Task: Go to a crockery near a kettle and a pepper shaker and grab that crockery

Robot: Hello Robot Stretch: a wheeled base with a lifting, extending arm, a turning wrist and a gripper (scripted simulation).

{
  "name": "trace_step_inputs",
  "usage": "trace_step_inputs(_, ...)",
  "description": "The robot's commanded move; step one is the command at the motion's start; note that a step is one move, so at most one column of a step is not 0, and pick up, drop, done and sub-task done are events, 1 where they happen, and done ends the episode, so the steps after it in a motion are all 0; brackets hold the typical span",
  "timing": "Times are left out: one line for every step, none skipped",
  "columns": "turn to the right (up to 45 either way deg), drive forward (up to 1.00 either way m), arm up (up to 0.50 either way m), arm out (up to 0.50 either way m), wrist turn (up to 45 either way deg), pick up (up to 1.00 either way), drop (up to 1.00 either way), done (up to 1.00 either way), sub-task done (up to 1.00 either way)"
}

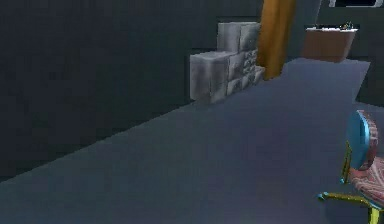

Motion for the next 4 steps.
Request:
trace_step_inputs(27.0, 0.0, 0.0, 0.0, 0.0, 0.0, 0.0, 0.0, 0.0)
trace_step_inputs(0.0, 0.05, 0.0, 0.0, 0.0, 0.0, 0.0, 0.0, 0.0)
trace_step_inputs(0.0, 1.0, 0.0, 0.0, 0.0, 0.0, 0.0, 0.0, 0.0)
trace_step_inputs(0.0, 0.25, 0.0, 0.0, 0.0, 0.0, 0.0, 0.0, 0.0)
